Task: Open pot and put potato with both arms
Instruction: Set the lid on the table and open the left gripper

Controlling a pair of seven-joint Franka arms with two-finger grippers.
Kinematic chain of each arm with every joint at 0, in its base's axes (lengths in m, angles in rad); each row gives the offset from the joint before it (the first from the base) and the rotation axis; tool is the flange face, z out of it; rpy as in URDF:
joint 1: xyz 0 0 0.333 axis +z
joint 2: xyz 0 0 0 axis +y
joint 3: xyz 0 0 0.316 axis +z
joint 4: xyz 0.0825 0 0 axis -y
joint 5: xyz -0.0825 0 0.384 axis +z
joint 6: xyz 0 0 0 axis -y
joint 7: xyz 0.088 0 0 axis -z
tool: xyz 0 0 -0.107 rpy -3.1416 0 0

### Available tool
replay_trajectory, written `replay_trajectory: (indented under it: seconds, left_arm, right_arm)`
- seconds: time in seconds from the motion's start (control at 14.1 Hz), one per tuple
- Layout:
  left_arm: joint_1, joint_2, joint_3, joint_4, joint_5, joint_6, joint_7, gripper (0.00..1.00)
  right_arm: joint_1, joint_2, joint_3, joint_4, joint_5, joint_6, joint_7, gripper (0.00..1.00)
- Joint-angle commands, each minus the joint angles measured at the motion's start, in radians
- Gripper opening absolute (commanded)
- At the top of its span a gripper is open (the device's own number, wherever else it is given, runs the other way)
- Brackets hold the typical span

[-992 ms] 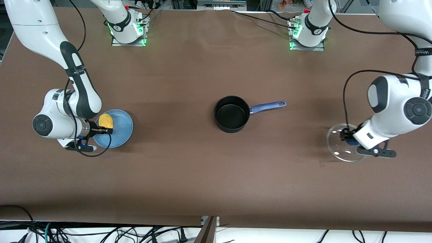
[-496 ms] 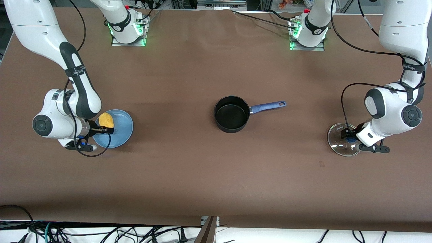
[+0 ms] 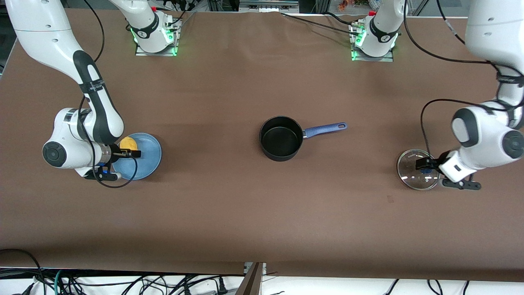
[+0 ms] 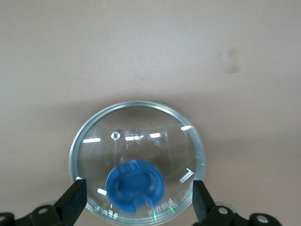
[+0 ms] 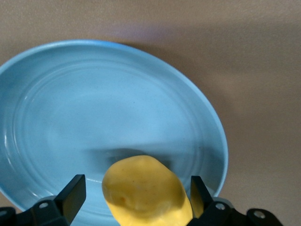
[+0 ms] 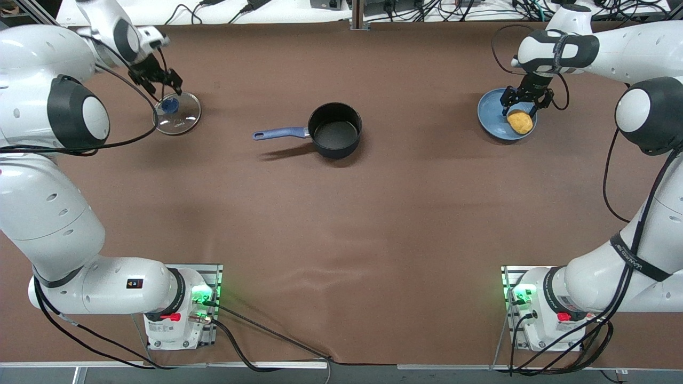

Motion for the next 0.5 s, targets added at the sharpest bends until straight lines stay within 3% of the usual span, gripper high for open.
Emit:
replay_trajectory:
  seconds: [0.0, 0.21, 0.35, 0.43]
  left_arm:
    - [-0.008, -0.103, 0.003, 0.127, -0.007, -0.213, -0.001, 1.00]
    - [-0.023, -0.200, -0.018, 0.234, 0.079, -0.384, -0.051, 1.00]
    - [-0.026, -0.239, -0.059, 0.281, 0.088, -0.521, -0.204, 1.00]
    - [-0.028, -0.262, -0.082, 0.281, 0.116, -0.543, -0.246, 1.00]
  right_arm:
    - [-0.008, -0.001, 0.004, -0.014, 0.011, -0.005, -0.027, 0.83]
    - [-0.015, 0.000, 0.004, -0.009, 0.013, -0.008, -0.062, 0.45]
    - [-0.004, -0.009, 0.004, 0.021, 0.013, -0.031, -0.056, 0.33]
    - [0.008, -0.010, 0.006, 0.079, 0.015, -0.105, -0.047, 0.32]
